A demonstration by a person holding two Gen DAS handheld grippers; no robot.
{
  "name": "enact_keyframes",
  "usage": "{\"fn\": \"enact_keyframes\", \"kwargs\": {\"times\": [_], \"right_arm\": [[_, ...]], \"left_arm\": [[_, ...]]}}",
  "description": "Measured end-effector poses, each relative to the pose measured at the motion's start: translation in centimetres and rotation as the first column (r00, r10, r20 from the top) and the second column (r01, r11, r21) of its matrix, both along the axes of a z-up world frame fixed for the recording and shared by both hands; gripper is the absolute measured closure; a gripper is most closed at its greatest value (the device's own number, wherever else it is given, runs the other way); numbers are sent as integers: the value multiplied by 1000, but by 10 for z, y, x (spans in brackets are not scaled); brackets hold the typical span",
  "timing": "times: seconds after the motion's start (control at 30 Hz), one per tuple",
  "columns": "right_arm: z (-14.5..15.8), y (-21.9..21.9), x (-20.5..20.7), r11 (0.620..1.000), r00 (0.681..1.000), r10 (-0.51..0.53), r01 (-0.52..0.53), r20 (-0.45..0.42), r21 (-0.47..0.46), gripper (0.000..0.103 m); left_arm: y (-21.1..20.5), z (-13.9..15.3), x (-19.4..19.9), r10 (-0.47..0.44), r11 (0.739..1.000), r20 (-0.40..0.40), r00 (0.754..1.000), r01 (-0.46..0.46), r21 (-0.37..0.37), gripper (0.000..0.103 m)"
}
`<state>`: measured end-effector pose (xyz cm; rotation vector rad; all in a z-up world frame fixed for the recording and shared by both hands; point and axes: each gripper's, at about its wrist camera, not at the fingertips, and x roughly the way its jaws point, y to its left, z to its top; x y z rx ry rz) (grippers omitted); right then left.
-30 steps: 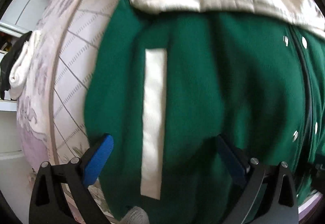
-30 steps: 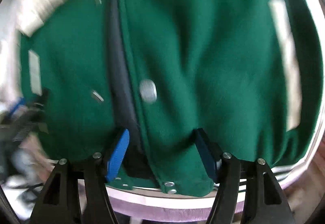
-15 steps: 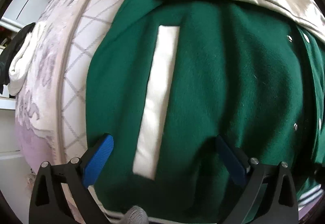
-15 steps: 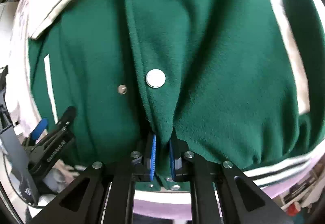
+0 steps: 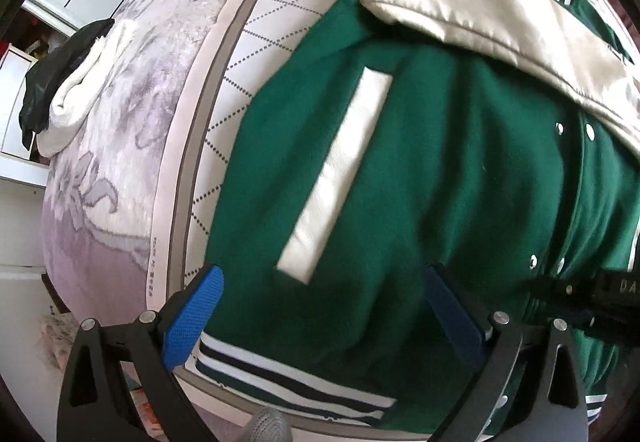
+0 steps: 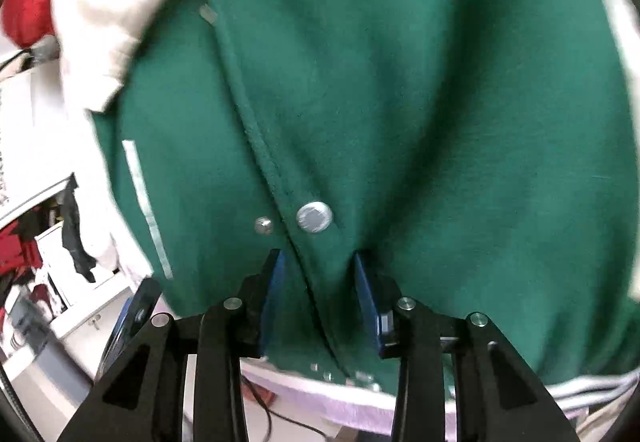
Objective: Fold large clothes
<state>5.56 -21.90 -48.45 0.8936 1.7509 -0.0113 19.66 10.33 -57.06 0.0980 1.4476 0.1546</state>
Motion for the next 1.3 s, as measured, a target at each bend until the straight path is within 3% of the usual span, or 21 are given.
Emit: {"fn": "enact_keyframes", "kwargs": {"times": [0.1,0.17,0.3,0.37,0.4,0.43,0.53,0.67,0.73,0.77,0.83,0.87,0.93,1.03,1.17,1.23,1.3], "right_arm": [[28,8,3,995,995,97,-98,16,32,63],[45,-8,0,995,994,94,-96,54,22,62],[96,-88,-18,986,993,46,-27,111,-165,50],[109,-142,15,956,991,50,-12,122,-293,46],[93,-154,39,941,990,65,-20,122,-338,45],[98,-180,38,923,989,88,-35,121,-382,39],[83,-263,58,877,985,136,-70,106,-476,37],[34,-287,121,827,961,267,-191,70,-529,37],[13,-298,137,826,941,330,-250,73,-505,43],[6,-308,139,843,945,316,-239,84,-481,58],[2,-348,129,928,980,141,-80,144,-364,66],[2,-360,125,943,985,88,-36,145,-332,74],[3,-383,117,964,990,12,26,142,-265,75],[0,-397,117,971,992,15,16,129,-239,75],[2,-368,136,943,973,194,-149,129,-298,74],[-6,-394,122,976,994,30,-6,109,-217,82],[-18,-406,119,983,993,-86,98,81,-157,84]], "left_arm": [[-17,15,4,1,1000,24,1000,-1,-11,0],[-40,27,3,-7,999,48,999,9,-37,0],[-89,48,17,-49,996,75,996,55,-69,0],[-114,49,24,-65,994,76,995,72,-88,0],[-134,45,29,-78,992,65,995,84,-94,0],[-148,40,32,-84,992,54,995,88,-91,0],[-195,14,41,-99,994,28,995,101,-44,0],[-227,-29,50,-87,993,-21,996,88,81,0],[-228,-42,52,-43,994,-30,999,46,99,0],[-228,-42,52,-23,995,-20,1000,25,98,0],[-229,-42,51,11,994,-9,1000,-10,108,0],[-231,-42,50,24,992,-1,1000,-24,121,0],[-235,-42,48,31,989,10,999,-32,146,0],[-239,-39,49,48,986,7,999,-49,161,0],[-246,-39,48,61,983,8,998,-61,176,0],[-250,-39,50,68,983,11,998,-68,172,0],[-251,-39,50,82,983,11,997,-82,164,0]]}}
